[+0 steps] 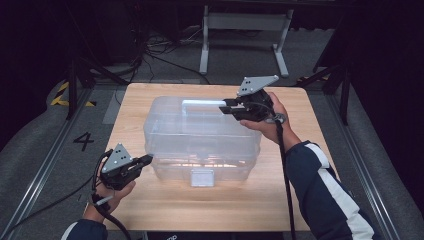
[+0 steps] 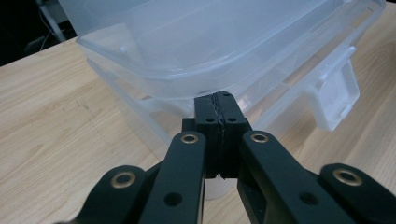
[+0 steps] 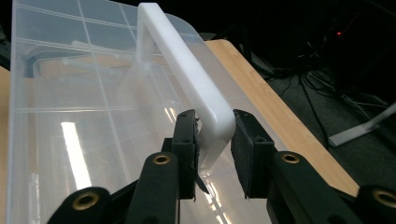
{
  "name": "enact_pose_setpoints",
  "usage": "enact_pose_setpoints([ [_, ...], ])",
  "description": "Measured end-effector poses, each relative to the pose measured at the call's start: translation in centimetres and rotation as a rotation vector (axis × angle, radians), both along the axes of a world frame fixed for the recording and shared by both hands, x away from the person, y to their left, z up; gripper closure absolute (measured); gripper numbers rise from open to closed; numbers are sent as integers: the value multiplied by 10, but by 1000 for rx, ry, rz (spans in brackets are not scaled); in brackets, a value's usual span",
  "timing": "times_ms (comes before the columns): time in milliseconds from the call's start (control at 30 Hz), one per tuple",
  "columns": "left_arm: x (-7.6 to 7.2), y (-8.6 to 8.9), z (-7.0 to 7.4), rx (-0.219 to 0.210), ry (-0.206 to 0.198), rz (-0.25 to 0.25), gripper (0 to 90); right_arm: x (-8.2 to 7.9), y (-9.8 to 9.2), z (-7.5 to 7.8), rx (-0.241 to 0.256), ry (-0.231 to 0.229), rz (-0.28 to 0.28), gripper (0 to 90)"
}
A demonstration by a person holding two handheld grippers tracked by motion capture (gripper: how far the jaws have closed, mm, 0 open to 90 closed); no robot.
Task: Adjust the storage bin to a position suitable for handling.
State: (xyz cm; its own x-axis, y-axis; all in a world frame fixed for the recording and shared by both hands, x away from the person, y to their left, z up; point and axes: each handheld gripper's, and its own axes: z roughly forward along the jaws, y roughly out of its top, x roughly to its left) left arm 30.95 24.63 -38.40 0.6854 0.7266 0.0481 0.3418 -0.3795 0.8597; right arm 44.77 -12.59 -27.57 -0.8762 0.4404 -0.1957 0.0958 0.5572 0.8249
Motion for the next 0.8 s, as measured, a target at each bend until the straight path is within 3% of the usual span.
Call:
enact_pose_setpoints([
  [100,0,1,-1,2,5,-1,899,-4,-7,1,40,-20,-37,707],
  [300,1,0,0,11,-3,2,899,-17,-30,-1,71,-69,-82,656],
  [500,3,1,6,29,-14,-10,899,-31,-73,-9,143,-104,-173,600],
  [633,4,1,9,25,-21,-10,899,-35,-89,-12,158,-125,-217,563],
  [800,6,2,12,29,-29,-14,899,-41,-108,-25,128,-147,-241,535],
])
